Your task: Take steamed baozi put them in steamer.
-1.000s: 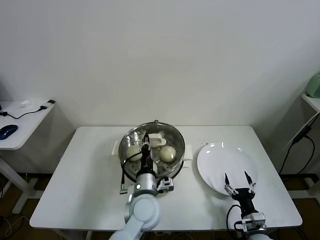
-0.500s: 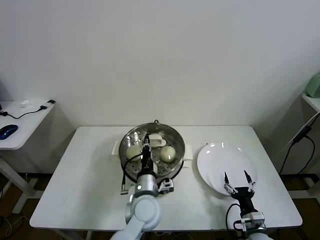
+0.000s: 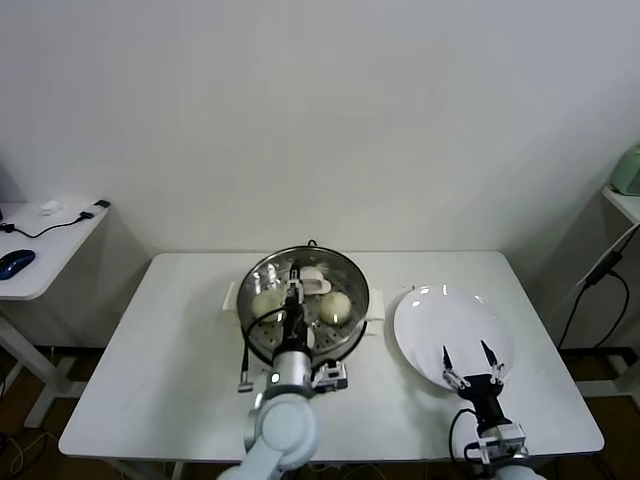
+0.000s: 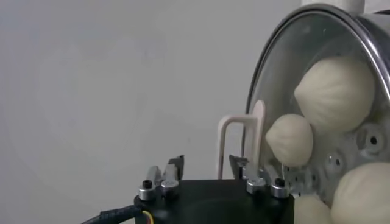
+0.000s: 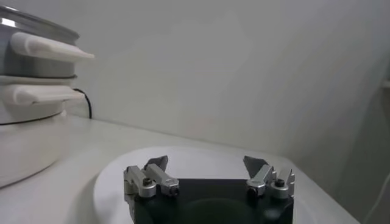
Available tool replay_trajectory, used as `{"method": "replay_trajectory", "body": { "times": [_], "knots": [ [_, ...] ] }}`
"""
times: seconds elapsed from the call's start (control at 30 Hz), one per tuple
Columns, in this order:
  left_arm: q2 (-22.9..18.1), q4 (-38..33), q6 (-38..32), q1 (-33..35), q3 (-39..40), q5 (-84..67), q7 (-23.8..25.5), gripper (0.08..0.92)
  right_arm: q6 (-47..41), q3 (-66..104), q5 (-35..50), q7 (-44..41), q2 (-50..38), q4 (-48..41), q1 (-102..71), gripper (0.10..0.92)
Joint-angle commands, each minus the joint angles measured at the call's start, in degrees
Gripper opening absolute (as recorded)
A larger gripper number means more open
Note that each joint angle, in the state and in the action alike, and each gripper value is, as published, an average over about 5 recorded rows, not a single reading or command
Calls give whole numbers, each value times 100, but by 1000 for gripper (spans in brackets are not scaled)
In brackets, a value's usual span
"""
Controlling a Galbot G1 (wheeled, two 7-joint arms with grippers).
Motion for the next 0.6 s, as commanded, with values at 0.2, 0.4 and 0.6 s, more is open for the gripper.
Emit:
{"method": "replay_trajectory", "body": {
  "times": [0.2, 0.4, 0.6],
  "knots": [
    [386, -1060, -341, 486, -221, -941, -164, 716, -174, -84, -77, -126, 7, 79, -5, 823],
    [445, -1435, -1223, 719, -735, -2899, -1327, 818, -159, -174, 381, 157, -57, 346, -146, 823],
    [410, -1748, -2100, 906, -2176, -6302, -2416, 823, -121, -140, 613, 203, -135, 550, -207, 823]
  ]
}}
